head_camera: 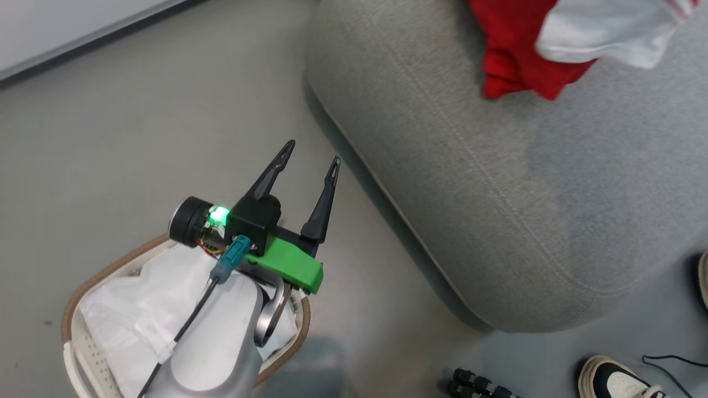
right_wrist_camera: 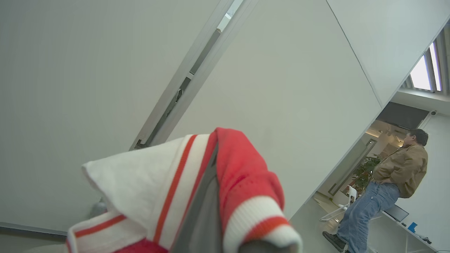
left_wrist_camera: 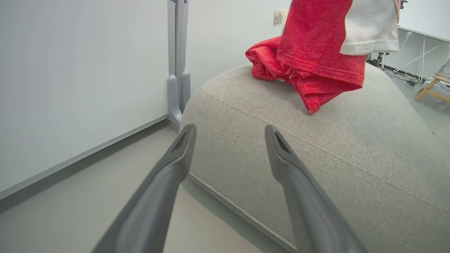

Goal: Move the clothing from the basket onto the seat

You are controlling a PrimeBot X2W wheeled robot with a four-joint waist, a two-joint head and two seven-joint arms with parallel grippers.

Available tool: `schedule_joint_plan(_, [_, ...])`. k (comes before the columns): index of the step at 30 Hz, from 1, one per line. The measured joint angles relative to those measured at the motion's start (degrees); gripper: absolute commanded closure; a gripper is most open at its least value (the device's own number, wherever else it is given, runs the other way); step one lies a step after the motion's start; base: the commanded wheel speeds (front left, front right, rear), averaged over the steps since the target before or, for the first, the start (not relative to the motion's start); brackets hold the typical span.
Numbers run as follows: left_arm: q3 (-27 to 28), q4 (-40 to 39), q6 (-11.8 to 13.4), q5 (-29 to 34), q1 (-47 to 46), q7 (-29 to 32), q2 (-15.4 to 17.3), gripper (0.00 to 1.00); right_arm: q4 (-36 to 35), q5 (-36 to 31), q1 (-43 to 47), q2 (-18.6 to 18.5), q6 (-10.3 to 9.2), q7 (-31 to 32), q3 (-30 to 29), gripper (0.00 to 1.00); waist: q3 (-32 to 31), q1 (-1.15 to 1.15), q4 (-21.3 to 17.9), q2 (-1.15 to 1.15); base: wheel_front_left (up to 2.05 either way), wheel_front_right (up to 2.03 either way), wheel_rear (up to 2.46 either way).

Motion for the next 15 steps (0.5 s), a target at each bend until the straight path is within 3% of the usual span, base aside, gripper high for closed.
schedule_joint_plan(7, [-2.07, -0.63, -0.01, 0.14, -3.93, 0.00, 0.01, 0.00, 10.14, -5.67, -3.40, -2.87, 0.00, 0.00, -8.36, 1.00, 5.17, 0.00, 4.76, 0.00, 0.00, 0.00, 0.00])
schedule_joint_plan(15, [-1.24, -0.62, -0.02, 0.13, -4.75, 0.00, -0.02, 0.00, 19.07, -11.47, 3.00, 1.56, 0.01, 0.00, -18.51, 1.00, 10.28, 0.00, 10.06, 0.00, 0.00, 0.00, 0.00])
